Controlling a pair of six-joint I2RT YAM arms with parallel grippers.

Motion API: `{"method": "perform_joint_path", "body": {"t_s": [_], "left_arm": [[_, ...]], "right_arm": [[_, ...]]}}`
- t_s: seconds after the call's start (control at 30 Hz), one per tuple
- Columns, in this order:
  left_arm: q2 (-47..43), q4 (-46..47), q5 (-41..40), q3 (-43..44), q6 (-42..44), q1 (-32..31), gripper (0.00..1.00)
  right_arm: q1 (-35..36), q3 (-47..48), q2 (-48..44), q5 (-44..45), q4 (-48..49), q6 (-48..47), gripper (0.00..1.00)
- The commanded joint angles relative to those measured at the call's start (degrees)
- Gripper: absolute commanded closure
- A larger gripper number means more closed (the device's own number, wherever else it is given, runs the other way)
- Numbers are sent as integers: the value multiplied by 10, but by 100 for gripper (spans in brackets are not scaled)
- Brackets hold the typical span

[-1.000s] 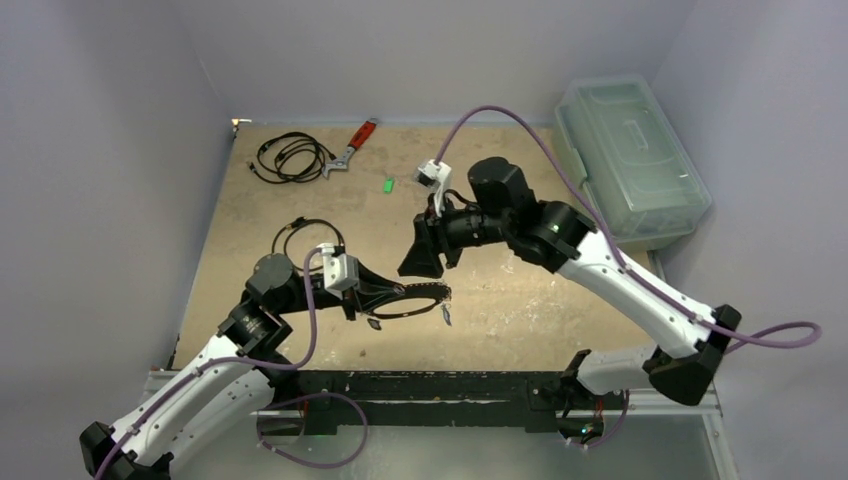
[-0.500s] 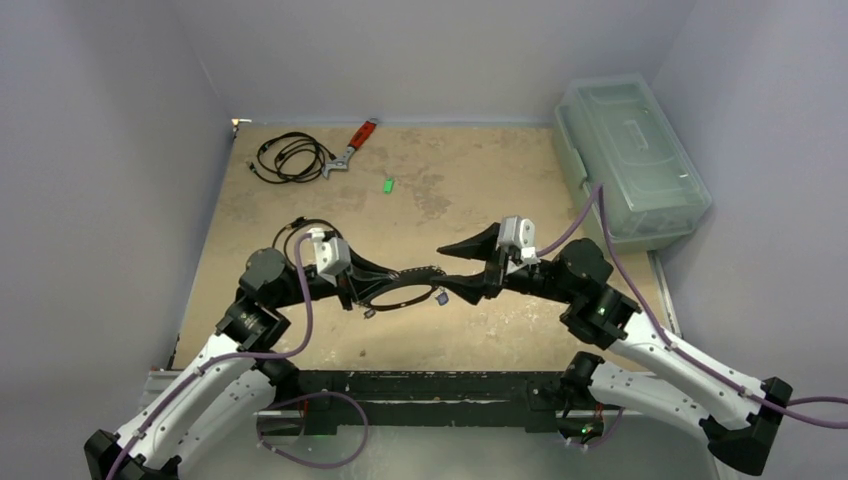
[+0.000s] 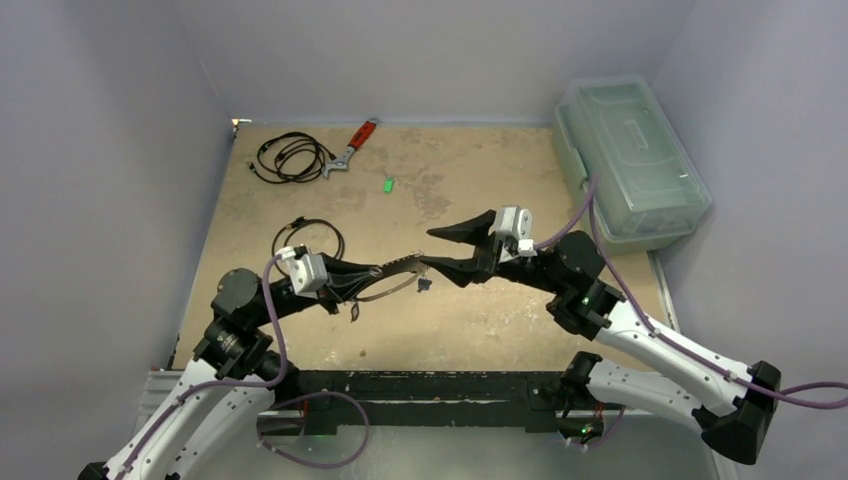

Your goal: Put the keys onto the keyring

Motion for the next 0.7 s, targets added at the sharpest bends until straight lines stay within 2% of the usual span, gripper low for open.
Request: {"method": "perform_joint_path", "body": {"t_s": [0.0,0.1,0.2,0.47,0.67], "left_arm": [[9,28,-8,3,-8,4,100],[22,25,3,7,-21,4,100],[35,28,17,8,-33,4,100],[46,42,56,6,-46,4,100],[52,48,71,6,-52,4,100]], "right_arm": [[6,-41,2,-95,111,-40,51],[54,-72,1,-69,149,-98,53],[87,-69,19,-44,138,-145,52],[92,-61,60,-18,144,-157,44],[93,-50,83,-20,155,-140,43]]}}
